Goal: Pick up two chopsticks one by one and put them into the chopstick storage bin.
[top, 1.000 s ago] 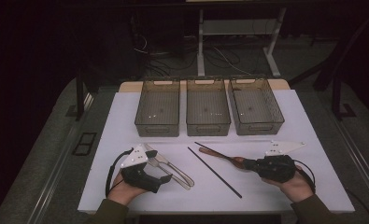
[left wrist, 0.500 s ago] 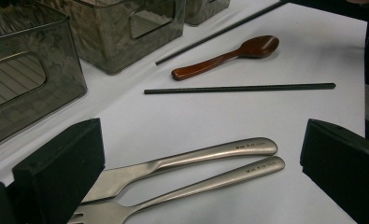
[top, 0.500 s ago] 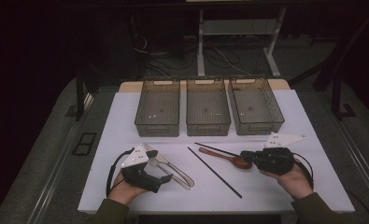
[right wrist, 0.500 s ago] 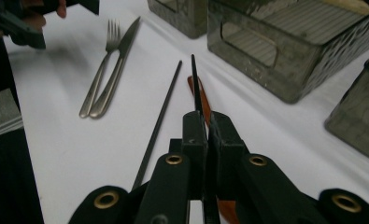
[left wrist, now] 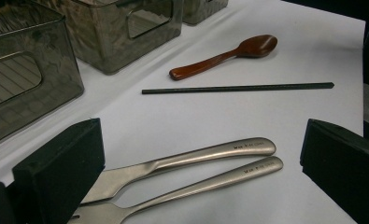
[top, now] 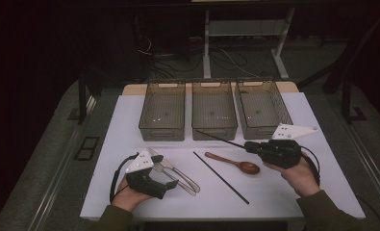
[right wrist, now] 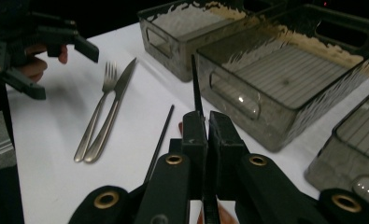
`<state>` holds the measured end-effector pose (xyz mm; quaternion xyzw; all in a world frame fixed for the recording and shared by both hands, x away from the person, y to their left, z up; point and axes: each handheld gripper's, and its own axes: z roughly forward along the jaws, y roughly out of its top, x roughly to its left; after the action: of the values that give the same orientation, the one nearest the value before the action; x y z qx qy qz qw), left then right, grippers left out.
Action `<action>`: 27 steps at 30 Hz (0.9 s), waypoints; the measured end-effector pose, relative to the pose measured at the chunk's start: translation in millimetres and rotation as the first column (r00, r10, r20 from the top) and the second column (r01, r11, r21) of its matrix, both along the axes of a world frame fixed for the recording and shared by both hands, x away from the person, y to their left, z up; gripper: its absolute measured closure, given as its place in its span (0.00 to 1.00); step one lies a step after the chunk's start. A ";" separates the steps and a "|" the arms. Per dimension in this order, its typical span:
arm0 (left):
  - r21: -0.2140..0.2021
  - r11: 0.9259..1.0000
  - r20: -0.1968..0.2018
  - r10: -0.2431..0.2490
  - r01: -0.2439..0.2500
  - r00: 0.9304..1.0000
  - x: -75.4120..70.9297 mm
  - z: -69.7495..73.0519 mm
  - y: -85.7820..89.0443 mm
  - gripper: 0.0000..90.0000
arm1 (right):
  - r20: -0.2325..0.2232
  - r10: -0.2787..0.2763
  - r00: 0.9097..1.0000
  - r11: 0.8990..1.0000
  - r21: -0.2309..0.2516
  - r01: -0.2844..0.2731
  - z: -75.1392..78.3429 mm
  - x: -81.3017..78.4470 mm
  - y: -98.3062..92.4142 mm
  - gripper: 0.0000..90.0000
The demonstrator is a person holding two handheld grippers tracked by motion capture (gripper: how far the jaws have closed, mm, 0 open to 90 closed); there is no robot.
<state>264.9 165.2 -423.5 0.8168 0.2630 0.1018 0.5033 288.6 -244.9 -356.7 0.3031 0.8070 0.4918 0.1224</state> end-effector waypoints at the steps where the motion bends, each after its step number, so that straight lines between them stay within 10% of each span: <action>1: -0.002 1.000 0.000 0.000 0.000 1.000 0.2 -0.1 0.1 0.00 | 0.004 -0.001 1.000 1.000 0.001 0.001 1.7 1.4 1.1 0.94; 27: -0.011 1.000 -0.002 -0.001 0.001 1.000 2.8 0.1 1.8 0.00 | 0.041 -0.028 0.999 0.999 0.016 0.028 26.4 52.5 41.2 0.94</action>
<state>267.6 167.0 -423.4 0.8142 0.2638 0.0995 0.5076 341.1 -203.7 -330.3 0.3051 0.7963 0.5022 0.1436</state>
